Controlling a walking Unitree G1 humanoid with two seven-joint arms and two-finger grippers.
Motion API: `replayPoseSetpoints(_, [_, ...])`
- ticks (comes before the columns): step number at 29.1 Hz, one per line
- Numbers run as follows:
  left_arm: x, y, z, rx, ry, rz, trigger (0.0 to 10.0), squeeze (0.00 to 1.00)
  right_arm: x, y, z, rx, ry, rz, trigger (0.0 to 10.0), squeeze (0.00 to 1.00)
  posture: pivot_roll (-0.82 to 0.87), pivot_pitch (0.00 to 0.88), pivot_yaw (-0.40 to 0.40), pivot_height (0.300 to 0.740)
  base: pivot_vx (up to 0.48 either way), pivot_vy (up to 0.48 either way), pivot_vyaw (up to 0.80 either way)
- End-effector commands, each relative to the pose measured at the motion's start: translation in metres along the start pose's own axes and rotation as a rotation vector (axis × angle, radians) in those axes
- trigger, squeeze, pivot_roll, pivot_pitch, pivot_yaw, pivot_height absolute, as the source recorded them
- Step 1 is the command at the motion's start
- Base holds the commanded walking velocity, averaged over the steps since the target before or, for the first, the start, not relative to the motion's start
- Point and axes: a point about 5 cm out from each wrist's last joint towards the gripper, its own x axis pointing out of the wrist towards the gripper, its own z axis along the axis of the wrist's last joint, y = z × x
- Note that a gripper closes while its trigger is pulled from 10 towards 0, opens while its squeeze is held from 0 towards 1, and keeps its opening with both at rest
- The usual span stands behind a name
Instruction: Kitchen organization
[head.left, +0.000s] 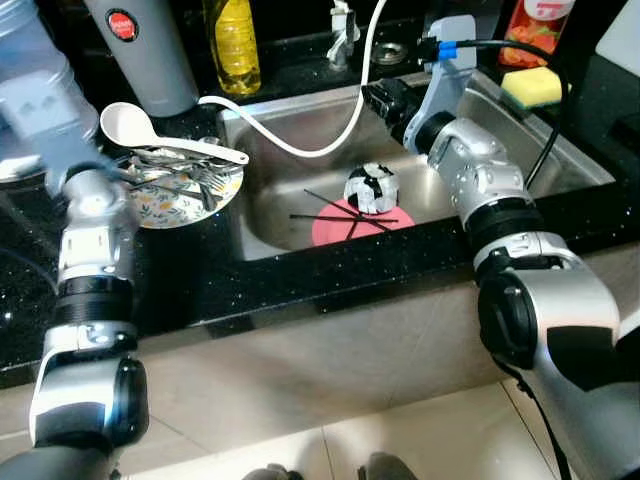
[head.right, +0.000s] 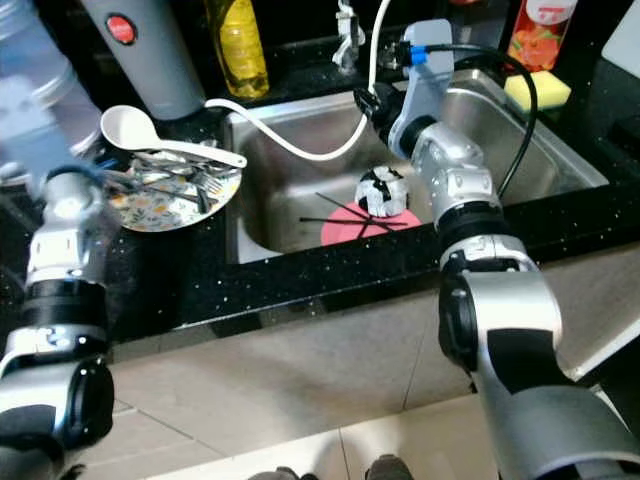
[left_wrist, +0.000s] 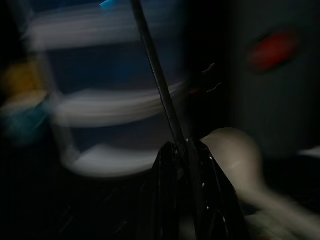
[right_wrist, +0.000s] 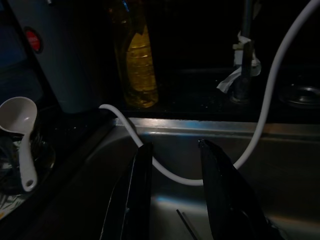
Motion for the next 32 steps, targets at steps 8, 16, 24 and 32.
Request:
replayPoseSetpoints(8, [-0.035,-0.041,0.041,-0.075,-0.106,-0.656,10.0,0.0,0.003,0.015,0.024,0.249,-0.134,0.178,10.0,0.0,-0.03,0.065,0.073,0.74,0.0,0.0,0.0])
replayPoseSetpoints(16, [-0.068,-0.052,0.047,-0.078,-0.111,-0.96,10.0,0.0,-0.009,0.034,0.047,0.344,-0.261,0.396,10.0,0.0,-0.04,0.065,0.08,0.74,0.0,0.0,0.0])
replayPoseSetpoints(24, [-0.012,-0.011,0.023,-0.002,0.089,-0.447,10.0,0.0,-0.012,0.035,0.043,0.329,-0.256,0.378,10.0,0.0,-0.04,0.064,0.08,0.74,0.0,0.0,0.0])
replayPoseSetpoints(32, [-0.006,0.014,0.011,0.049,0.171,-0.326,10.0,0.0,-0.021,0.044,0.039,0.313,-0.242,0.392,10.0,0.0,-0.04,0.064,0.081,0.74,0.0,0.0,0.0])
